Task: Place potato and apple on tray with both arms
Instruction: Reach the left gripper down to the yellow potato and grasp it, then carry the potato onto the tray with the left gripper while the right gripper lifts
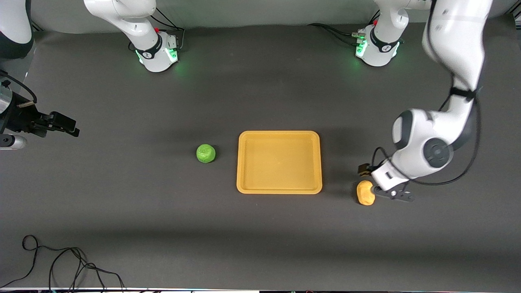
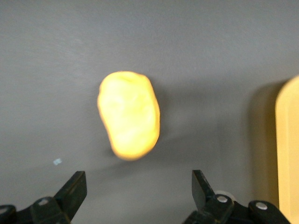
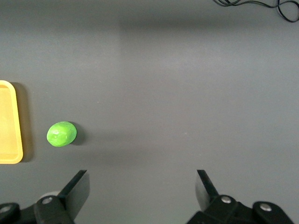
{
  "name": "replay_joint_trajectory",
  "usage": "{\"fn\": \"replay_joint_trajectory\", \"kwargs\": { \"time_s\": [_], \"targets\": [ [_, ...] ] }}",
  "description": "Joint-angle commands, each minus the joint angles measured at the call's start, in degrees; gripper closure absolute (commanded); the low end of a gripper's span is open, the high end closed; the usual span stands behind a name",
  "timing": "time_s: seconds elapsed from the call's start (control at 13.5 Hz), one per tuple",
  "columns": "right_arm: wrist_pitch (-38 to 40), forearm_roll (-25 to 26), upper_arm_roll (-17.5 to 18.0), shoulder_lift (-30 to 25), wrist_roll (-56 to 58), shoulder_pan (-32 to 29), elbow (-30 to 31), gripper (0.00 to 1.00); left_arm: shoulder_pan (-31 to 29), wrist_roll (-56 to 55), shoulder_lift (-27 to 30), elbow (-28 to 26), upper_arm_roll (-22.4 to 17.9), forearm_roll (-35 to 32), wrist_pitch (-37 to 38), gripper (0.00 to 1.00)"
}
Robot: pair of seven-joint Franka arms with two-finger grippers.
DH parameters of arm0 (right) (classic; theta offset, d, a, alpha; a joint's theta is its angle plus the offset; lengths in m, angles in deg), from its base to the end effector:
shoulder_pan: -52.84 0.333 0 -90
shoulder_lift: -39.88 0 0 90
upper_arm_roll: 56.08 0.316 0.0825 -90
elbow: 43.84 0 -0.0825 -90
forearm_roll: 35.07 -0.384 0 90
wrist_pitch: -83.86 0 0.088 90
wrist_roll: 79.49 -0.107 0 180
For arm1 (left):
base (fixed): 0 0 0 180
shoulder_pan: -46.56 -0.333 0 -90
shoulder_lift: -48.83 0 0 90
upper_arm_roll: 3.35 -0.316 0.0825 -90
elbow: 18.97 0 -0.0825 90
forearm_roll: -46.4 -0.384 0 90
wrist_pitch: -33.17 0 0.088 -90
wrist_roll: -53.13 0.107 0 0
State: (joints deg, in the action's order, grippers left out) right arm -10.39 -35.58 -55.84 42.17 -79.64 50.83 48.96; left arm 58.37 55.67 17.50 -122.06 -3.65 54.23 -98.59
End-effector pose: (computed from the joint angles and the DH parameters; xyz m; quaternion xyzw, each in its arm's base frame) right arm 0.5710 -0.0168 0.5853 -0.9998 0.0171 0.0073 0.0046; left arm 0.6362 -0.1327 0.2394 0.9957 -0.0760 -0.0268 0.0465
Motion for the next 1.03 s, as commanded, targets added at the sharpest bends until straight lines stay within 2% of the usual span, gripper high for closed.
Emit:
{"fn": "replay_joint_trajectory", "kwargs": {
  "time_s": [0.0,0.15,0.22,0.37,0.52,0.74,0.81,0.96],
  "targets": [
    [0.73,-0.99,-0.69,0.35,-0.11,0.6,-0.87,0.0,1.28,-4.03,-5.74,7.43,-0.76,0.96,0.89,0.0],
    [0.73,-0.99,-0.69,0.78,-0.11,0.6,-1.13,0.0,1.37,-5.08,-8.65,9.12,-0.76,1.31,0.36,0.03],
    [0.65,-0.99,-0.69,0.79,-0.11,0.51,-1.13,0.0,1.11,-5.35,-8.92,9.39,-0.76,0.87,0.45,0.26],
    [0.56,-0.99,-0.69,0.7,-0.11,0.51,-1.13,0.0,1.11,-5.18,-9.62,10.18,-0.76,0.78,0.36,0.36],
    [0.29,-0.99,-0.69,0.7,-0.11,0.6,-0.87,0.0,1.02,-5.53,-10.15,10.97,-0.85,0.78,0.45,0.63],
    [0.12,-0.99,-0.69,0.7,-0.2,0.69,-0.87,0.0,0.75,-5.96,-8.23,13.86,-0.85,1.39,4.82,0.89],
    [0.12,-0.99,-0.6,0.52,-0.2,0.95,-0.52,0.0,1.28,-7.45,-7.35,15.79,-0.76,1.57,7.71,0.94],
    [0.38,-1.08,-0.6,-0.44,-1.16,3.3,0.88,0.0,4.16,-16.64,-7.34,19.22,0.46,1.4,11.51,0.94]
  ]
}}
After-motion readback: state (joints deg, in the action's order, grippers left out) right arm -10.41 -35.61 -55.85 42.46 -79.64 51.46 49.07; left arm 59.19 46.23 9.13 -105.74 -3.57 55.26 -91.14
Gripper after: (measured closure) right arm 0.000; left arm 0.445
